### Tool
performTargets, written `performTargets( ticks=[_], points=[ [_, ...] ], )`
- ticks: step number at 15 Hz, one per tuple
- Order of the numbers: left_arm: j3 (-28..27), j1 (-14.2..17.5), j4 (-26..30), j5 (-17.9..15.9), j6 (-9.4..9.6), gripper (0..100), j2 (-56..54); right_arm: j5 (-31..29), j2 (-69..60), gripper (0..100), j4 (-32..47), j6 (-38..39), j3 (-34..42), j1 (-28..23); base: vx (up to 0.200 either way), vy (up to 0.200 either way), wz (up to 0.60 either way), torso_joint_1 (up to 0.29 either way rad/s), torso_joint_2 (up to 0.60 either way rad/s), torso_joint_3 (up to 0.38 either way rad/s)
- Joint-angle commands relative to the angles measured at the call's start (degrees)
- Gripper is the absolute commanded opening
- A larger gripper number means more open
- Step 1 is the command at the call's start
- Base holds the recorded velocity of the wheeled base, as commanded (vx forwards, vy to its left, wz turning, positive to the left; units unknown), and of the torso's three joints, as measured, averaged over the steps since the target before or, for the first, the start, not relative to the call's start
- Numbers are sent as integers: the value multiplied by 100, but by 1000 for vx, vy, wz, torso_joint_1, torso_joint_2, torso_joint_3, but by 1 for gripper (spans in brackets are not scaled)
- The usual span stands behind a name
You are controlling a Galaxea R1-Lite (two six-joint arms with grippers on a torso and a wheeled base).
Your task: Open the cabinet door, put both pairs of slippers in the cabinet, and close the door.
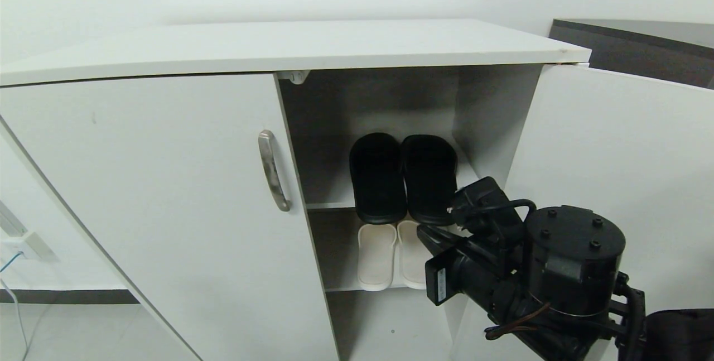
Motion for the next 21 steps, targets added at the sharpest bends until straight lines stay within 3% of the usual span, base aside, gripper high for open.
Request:
performTargets(
  ticks=[1, 13, 21],
  points=[
    [1, 1, -1, 4, -2, 0, 9, 1, 91, 0, -1, 4, 0, 4, -200, 0, 0, 2, 2, 2],
    [1, 1, -1, 4, -2, 0, 9, 308, 187, 0, -141, 12, 150, -260, -200, 0, 0, 1, 2, 3],
    [1, 1, -1, 4, -2, 0, 9, 308, 249, 0, -141, -5, 158, -260, 0, 0, 0, 0, 0, 0]
  ],
)
